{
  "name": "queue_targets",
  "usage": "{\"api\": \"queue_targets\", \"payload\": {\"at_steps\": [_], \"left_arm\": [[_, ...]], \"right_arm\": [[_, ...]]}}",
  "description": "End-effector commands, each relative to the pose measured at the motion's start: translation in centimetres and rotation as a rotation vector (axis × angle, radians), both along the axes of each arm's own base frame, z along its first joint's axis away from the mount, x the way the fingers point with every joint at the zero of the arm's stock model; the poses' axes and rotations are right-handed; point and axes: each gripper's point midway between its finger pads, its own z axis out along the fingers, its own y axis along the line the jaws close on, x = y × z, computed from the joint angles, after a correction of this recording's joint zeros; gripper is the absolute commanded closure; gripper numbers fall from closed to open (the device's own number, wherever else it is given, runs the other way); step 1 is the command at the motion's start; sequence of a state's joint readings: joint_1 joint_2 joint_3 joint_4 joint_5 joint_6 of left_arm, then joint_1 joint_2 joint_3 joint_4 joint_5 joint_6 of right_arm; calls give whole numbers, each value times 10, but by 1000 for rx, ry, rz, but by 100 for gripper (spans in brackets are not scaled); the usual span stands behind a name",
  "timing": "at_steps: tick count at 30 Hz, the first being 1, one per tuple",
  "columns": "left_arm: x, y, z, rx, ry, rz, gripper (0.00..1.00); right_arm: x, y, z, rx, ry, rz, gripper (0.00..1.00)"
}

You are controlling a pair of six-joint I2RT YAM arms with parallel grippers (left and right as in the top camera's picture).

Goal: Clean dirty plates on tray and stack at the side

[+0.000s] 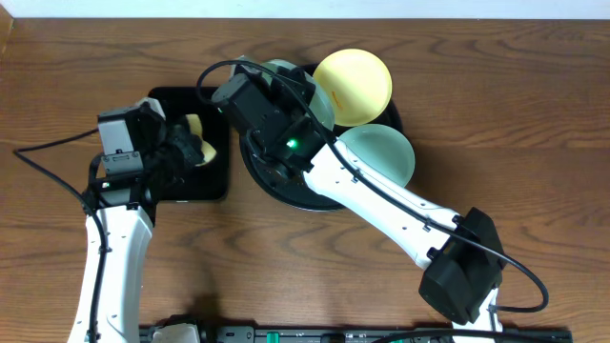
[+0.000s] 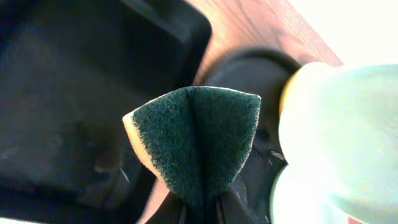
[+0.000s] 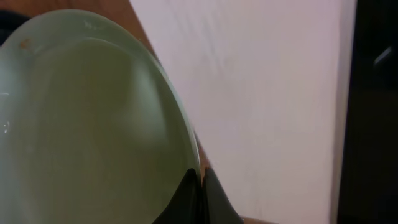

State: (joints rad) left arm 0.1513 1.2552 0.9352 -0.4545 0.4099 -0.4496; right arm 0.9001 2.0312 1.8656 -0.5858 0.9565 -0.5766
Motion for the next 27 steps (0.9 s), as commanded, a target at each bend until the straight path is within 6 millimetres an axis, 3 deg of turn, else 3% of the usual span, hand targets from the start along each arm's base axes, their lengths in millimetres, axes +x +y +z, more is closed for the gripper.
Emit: {"api": "queue_targets", "payload": {"at_steps": [1,9,13,19,27], "left_arm": [[-5,-20,1,-73,16,-70,92],[-7,-47,3,-74,7,-152,92],[-3,-62,8,-68,-26,-201,92],[-3,-82,6,-79,-16,-247,93],[-15,-120,3,-208,152,-379,93]], "right_arm": [[-4,-4,10,202,-7,-61,99],[-16,-29,-62,497,407,-160,99],[-23,-40,-83,651,630,-184,99],[-19,-70,-92,851,785,-318,99],[-11,-85,-94,847,753,-361,99]]}}
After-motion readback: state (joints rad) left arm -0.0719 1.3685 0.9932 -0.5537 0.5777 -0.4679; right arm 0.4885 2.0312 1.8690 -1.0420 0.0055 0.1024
